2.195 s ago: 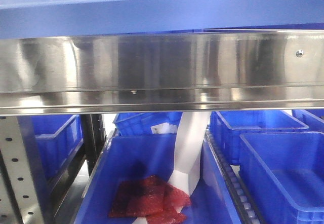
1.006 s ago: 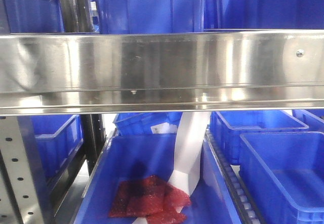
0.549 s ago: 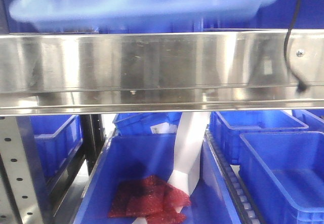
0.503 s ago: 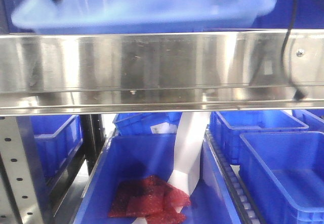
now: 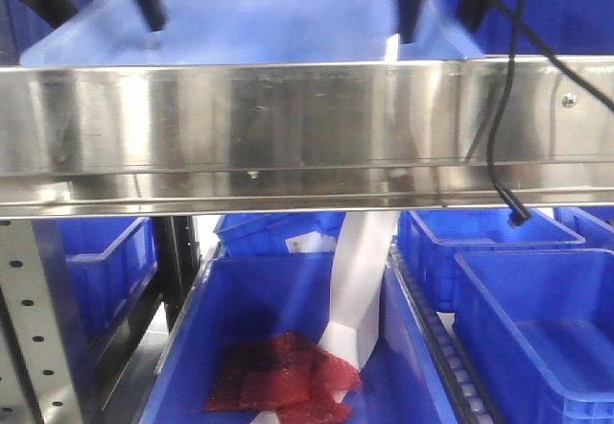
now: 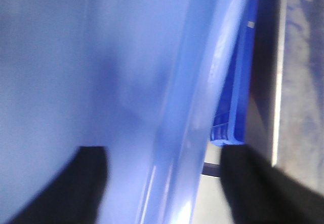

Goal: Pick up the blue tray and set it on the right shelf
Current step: 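Lower the tray onto the upper shelf with both grippers, then open both grippers and withdraw them from the tray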

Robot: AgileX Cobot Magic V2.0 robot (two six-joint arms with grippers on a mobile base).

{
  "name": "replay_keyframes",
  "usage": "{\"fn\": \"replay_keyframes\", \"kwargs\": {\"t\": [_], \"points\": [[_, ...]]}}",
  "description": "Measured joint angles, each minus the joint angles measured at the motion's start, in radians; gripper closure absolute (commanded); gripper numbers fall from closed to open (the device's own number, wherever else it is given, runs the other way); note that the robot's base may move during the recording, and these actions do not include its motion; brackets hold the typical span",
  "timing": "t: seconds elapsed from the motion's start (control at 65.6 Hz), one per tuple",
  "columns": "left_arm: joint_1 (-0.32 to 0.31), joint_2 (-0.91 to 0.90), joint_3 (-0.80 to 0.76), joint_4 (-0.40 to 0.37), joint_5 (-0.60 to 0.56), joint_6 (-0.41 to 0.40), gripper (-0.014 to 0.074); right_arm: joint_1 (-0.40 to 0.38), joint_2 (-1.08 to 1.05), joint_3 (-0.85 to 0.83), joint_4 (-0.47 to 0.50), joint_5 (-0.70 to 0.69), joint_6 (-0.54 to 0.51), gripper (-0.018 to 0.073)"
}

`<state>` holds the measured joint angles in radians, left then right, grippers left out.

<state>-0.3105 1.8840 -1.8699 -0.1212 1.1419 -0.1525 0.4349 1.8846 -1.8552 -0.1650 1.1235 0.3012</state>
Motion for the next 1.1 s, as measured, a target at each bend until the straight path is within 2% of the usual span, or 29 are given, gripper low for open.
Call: {"fn": "replay_keyframes", "kwargs": {"t": [0.122,0.259,0.366,0.534,0.625,0.701,0.839,1.098], "points": [[-0.002,-0.006,0.0,-0.005,0.0,0.007,0.0038,0.002,0.0,0.0,0.001,0.009,-0.002,-0.0073],[-0.002,-0.047,0.0,-0.012,0.002,0.051,0.0041,0.002,-0.021,0.0,0.001,0.02,-0.004,-0.0069],[-0.002,-0.11,0.0,-0.017,0.01,0.076,0.0106,0.002,-0.071,0.0,0.001,0.028,-0.004,-0.0006],[-0.002,-0.25,0.052,-0.017,0.01,0.099,0.0377,0.003,-0.2,0.032,0.001,0.033,-0.01,0.0254],[-0.002,-0.348,0.162,-0.018,-0.012,0.108,0.0549,0.003,-0.3,0.103,0.001,0.024,-0.012,0.0419],[-0.002,-0.446,0.282,-0.019,-0.054,0.108,0.0651,0.003,-0.388,0.187,0.001,-0.005,-0.012,0.051],[-0.002,-0.648,0.511,-0.023,-0.155,0.108,0.0645,0.003,-0.556,0.378,0.001,-0.094,-0.016,0.0503],[-0.002,-1.078,0.908,-0.023,-0.352,0.121,0.0645,0.003,-0.899,0.828,0.001,-0.375,-0.017,0.0503]]}}
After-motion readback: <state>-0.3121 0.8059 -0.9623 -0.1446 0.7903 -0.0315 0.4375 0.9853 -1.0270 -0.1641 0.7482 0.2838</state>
